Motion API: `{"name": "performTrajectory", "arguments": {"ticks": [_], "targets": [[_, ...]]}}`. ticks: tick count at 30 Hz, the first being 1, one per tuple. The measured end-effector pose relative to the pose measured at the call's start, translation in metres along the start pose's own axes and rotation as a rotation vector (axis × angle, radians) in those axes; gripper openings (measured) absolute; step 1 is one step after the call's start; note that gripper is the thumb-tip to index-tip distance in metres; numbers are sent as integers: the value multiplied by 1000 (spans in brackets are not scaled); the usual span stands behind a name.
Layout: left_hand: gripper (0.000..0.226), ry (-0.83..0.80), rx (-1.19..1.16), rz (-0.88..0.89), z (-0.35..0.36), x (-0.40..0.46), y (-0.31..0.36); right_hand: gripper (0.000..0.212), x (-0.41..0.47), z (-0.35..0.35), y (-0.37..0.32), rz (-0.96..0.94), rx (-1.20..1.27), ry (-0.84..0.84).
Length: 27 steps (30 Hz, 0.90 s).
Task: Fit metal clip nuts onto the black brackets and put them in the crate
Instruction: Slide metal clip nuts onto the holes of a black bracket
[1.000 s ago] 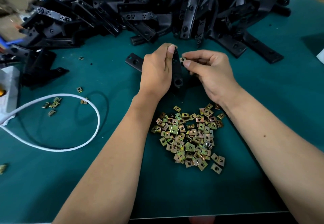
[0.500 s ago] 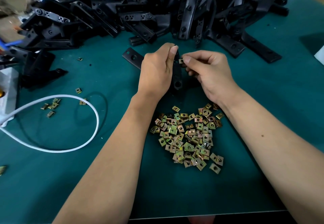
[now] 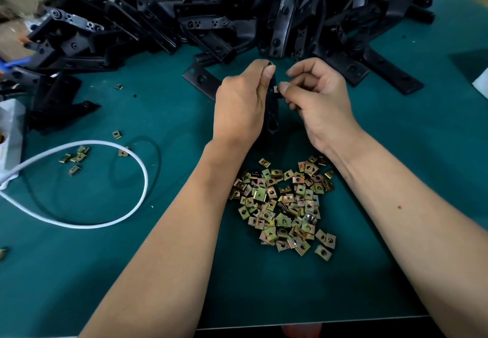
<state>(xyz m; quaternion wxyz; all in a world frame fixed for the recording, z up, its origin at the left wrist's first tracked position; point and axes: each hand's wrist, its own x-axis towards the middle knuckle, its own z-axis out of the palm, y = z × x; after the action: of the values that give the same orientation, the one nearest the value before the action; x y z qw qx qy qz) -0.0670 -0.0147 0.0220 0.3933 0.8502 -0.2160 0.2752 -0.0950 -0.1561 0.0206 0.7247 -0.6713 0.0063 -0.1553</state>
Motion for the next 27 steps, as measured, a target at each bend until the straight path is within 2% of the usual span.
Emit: {"name": "performTrajectory", "arguments": {"ticks": [9, 14, 18, 20, 22, 25, 27], "targets": [[41, -70, 53, -23, 2, -1, 11, 25, -2, 3, 1, -53, -39, -45], [40, -66, 48, -22, 1, -1, 10, 19, 1, -2, 3, -64, -88, -57], [41, -88, 78, -53, 0, 0, 5, 29, 3, -3, 7, 44, -198, -64], [43, -53, 133, -96, -2, 1, 0, 24, 3, -3, 7, 84, -309, -92], [43, 9, 183, -167, -6, 2, -7, 16, 3, -7, 4, 18, -453, -266], [39, 87, 191, -305, -12, 3, -19, 11, 2, -11, -6, -80, -736, -711], [39, 106, 173, -363, -13, 3, -25, 20, -1, -9, -11, -82, -821, -862]]}}
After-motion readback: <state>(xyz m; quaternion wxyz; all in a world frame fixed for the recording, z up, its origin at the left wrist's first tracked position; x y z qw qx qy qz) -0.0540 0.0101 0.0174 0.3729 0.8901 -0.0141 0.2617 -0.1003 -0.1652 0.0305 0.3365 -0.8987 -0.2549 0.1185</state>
